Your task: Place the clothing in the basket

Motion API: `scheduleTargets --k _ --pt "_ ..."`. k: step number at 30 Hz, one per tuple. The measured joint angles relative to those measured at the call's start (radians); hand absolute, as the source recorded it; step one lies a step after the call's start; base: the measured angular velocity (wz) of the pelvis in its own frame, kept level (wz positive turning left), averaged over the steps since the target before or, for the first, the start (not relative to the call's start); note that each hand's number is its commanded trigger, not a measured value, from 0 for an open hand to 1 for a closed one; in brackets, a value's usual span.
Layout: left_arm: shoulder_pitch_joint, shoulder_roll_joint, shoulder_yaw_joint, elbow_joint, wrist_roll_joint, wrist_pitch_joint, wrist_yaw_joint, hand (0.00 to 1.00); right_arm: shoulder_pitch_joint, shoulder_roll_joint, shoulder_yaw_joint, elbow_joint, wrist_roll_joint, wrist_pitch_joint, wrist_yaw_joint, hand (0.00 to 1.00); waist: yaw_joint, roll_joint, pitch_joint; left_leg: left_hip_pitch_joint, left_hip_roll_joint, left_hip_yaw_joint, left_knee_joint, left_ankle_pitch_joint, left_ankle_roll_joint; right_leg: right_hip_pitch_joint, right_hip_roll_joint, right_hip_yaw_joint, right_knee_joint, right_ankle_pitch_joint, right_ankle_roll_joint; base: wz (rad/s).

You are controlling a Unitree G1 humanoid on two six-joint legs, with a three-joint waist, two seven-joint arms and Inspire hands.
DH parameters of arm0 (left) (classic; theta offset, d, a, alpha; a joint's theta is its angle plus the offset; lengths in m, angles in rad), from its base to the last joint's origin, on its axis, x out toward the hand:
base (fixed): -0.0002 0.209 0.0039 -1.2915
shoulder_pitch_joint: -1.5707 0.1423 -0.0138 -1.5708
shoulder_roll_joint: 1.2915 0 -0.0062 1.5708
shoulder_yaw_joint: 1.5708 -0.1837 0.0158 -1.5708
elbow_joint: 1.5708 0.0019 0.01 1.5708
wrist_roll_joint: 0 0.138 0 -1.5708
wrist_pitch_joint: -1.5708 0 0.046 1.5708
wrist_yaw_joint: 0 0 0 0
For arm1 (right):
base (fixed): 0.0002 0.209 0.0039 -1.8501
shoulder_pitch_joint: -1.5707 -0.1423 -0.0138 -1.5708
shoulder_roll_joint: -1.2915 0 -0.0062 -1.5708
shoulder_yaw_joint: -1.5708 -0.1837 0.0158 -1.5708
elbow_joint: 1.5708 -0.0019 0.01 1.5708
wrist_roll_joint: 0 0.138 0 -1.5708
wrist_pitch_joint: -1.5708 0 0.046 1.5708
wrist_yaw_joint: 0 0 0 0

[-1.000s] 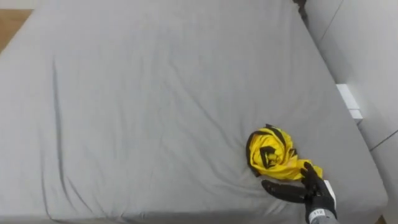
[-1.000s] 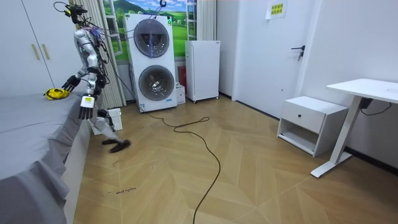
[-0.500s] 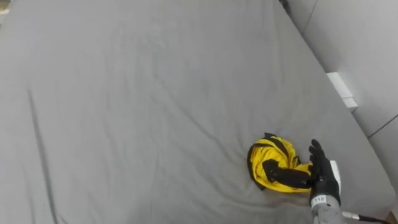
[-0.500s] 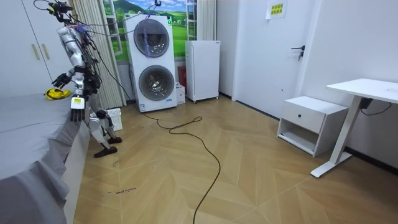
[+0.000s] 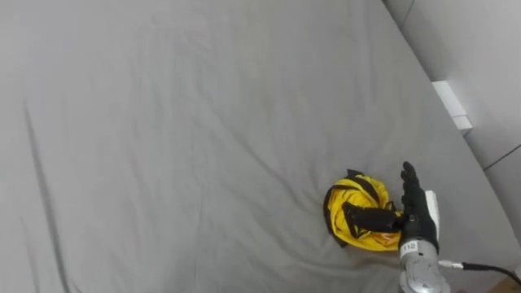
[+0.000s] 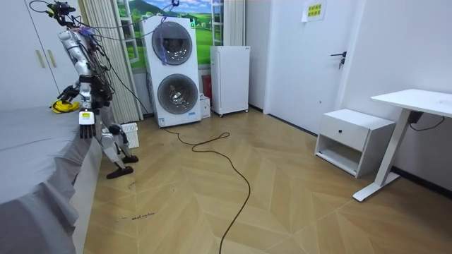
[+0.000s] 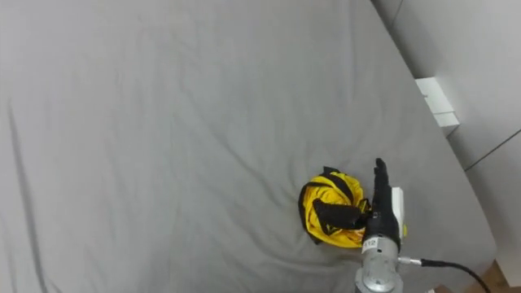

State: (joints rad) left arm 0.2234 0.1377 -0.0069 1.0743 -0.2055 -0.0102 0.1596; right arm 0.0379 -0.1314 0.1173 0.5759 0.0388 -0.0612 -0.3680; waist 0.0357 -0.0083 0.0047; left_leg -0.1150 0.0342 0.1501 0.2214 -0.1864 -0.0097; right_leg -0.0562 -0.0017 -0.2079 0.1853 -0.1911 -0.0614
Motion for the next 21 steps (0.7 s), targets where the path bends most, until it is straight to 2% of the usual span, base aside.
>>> scheduleTargets --k 1,5,8,12,13,17,18,21 --pt "0.000 0.000 0.000 -0.006 -0.001 0.007 0.001 0.00 0.000 0.000 0.007 0.018 0.000 0.014 0.000 0.00 0.001 -0.001 0.0000 -0.006 -0.001 -0.003 0.001 0.000 0.000 -0.004 -0.001 -0.007 0.000 0.000 0.000 0.08" --pt "-0.003 0.002 0.001 -0.027 0.001 0.014 0.006 0.00 -0.031 0.000 0.028 0.096 0.000 0.029 0.003 0.00 0.001 -0.004 -0.0010 -0.039 -0.008 -0.022 0.002 0.008 0.004 -0.028 -0.010 -0.062 0.003 0.000 0.000 0.17" --pt "-0.005 0.008 -0.008 -0.034 0.002 0.023 0.005 0.00 -0.103 0.000 0.030 0.209 0.001 0.045 0.005 0.00 0.000 -0.003 -0.0002 -0.058 -0.015 -0.040 0.006 0.013 0.009 -0.033 -0.020 -0.120 0.002 0.000 0.000 0.17" --pt "-0.008 0.009 -0.005 -0.037 0.007 0.027 0.004 0.00 -0.185 -0.024 0.018 0.326 0.000 0.054 0.004 0.00 0.010 -0.001 0.0013 -0.080 -0.029 -0.073 0.017 0.021 0.018 -0.034 -0.031 -0.147 0.002 0.000 0.007 0.28" --pt "-0.013 0.010 -0.006 -0.037 0.014 0.028 0.004 0.00 -0.190 -0.039 0.014 0.339 0.000 0.054 0.003 0.00 0.025 0.002 0.0031 -0.089 -0.031 -0.080 0.022 0.022 0.020 -0.037 -0.033 -0.153 0.002 0.002 0.010 0.24" --pt "-0.025 0.012 -0.010 -0.031 0.023 0.033 0.002 0.00 -0.226 -0.066 0.007 0.392 0.001 0.051 -0.014 0.00 0.038 0.019 0.0110 -0.132 -0.033 -0.102 0.039 0.032 0.028 -0.064 -0.039 -0.178 0.007 0.005 0.014 0.23" --pt "-0.033 0.018 -0.030 -0.020 0.021 0.033 -0.001 0.00 -0.238 -0.075 0.005 0.403 0.006 0.048 -0.029 0.00 0.046 0.026 0.0149 -0.153 -0.034 -0.108 0.046 0.034 0.030 -0.078 -0.042 -0.183 0.016 0.005 0.014 0.12" --pt "-0.050 0.047 -0.082 0.011 0.022 0.035 -0.017 0.00 -0.293 -0.082 -0.001 0.473 0.028 0.035 -0.064 0.00 0.050 0.032 0.0133 -0.201 -0.047 -0.127 0.054 0.043 0.033 -0.120 -0.046 -0.187 0.035 0.002 0.012 0.19"
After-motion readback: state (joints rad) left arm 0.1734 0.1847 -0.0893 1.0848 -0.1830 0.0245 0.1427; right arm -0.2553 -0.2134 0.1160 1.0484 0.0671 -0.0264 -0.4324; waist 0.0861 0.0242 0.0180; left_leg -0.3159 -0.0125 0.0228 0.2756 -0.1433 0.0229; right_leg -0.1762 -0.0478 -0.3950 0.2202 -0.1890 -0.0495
